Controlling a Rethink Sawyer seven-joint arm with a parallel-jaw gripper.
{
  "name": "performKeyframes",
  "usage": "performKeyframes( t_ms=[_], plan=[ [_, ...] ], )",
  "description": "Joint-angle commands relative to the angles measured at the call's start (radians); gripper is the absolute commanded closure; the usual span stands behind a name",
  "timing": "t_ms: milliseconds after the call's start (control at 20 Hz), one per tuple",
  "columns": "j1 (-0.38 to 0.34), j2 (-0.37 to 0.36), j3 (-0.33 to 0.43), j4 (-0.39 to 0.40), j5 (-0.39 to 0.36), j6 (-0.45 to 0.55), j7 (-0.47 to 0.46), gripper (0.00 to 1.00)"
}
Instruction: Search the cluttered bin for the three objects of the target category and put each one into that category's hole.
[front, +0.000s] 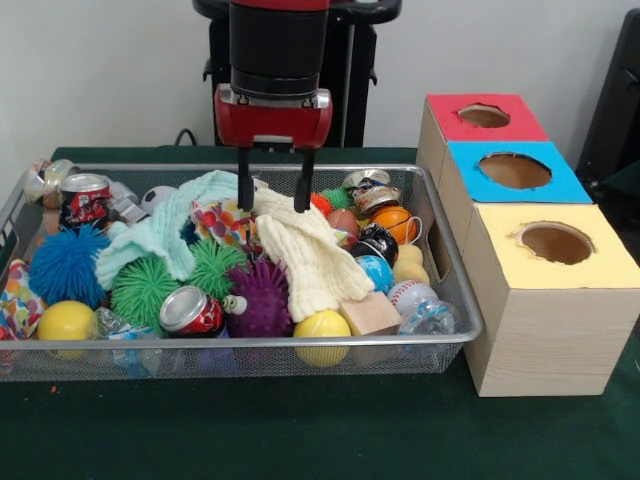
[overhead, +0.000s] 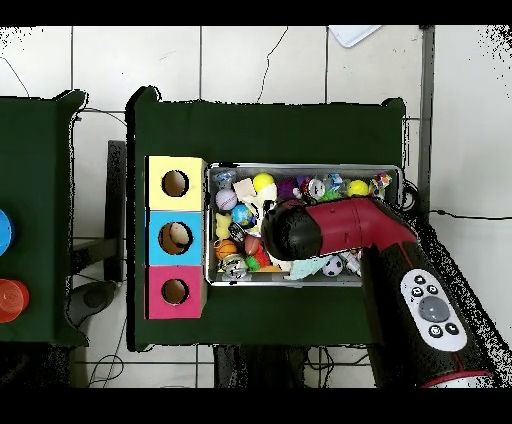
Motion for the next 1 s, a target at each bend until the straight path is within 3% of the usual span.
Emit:
performKeyframes(
  t_ms=[50,450,1000],
  plan=[
    [-0.058,0.011,0.083,0.125,0.008,0.122,-0.219,0.00],
    [-0.129,0.064,0.098,0.198,-0.076,0.043,-0.233,0.00],
    [-0.103,0.197,0.045,0.176,-0.195,-0.057,-0.127,0.00]
  ],
)
